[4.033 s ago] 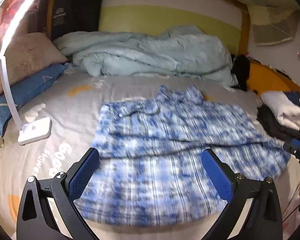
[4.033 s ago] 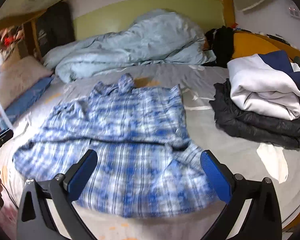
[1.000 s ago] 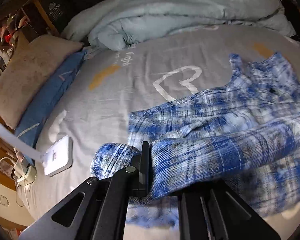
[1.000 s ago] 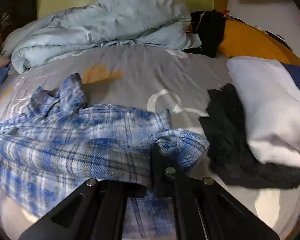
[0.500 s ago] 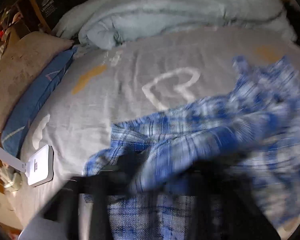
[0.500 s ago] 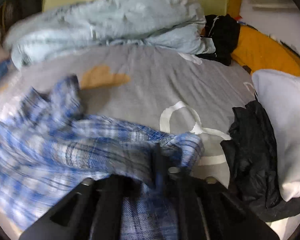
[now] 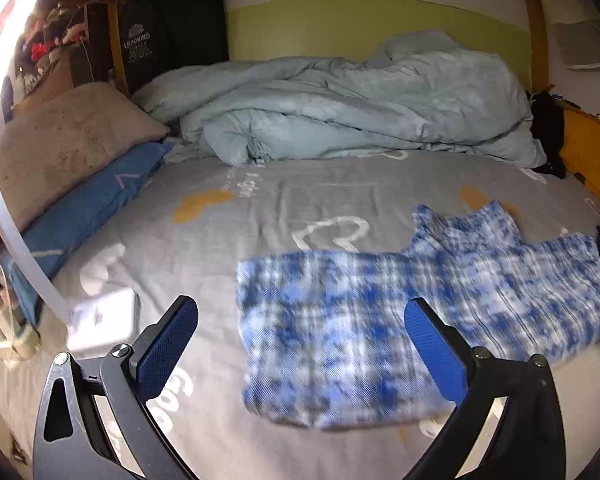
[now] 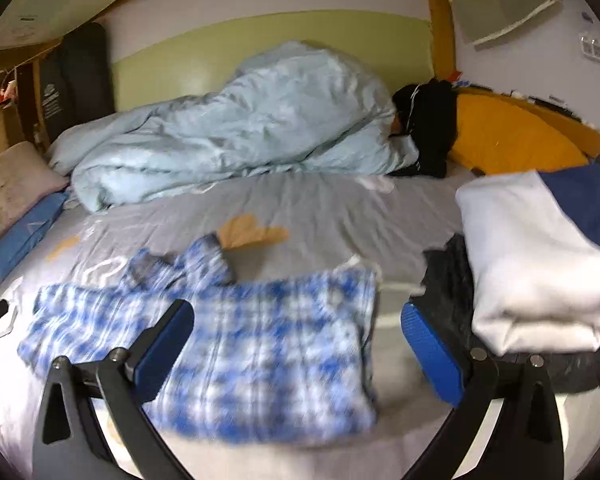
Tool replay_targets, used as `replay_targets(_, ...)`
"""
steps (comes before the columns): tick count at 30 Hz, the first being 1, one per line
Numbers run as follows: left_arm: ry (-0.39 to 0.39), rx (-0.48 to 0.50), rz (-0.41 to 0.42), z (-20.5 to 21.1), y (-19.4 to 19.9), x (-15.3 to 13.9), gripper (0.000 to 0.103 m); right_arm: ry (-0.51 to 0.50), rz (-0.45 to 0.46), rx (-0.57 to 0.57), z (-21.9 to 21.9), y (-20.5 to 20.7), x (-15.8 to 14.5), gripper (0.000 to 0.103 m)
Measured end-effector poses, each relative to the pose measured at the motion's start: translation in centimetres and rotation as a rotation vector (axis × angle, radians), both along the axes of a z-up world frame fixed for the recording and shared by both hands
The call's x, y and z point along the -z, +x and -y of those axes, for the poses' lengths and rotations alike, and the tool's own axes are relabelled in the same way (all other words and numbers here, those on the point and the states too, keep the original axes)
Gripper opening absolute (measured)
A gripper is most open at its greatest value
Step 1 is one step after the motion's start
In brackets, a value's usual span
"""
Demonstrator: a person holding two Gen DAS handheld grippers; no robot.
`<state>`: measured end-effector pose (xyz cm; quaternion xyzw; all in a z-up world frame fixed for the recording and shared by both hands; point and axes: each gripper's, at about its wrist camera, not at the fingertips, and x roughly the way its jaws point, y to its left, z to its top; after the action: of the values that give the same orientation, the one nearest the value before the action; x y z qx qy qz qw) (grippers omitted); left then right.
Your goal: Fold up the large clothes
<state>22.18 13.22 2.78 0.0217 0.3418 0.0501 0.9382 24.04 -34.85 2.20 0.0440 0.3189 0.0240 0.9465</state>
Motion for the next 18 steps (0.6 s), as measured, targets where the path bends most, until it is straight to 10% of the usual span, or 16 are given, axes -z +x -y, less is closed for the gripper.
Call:
replay_targets(9, -0.048, 0.084, -0.031, 2.6, -1.9, 1.6, 0.103, -0.027, -0.135, -0.106, -2.1, -0.2, 3.9, 0.103)
replay_targets(18, -0.126, 0.096, -0.273, 4.3, 2.4, 9.1, 0.103, -0.199, -0.299, -0.192, -5.6, 3.7, 9.9, 0.103)
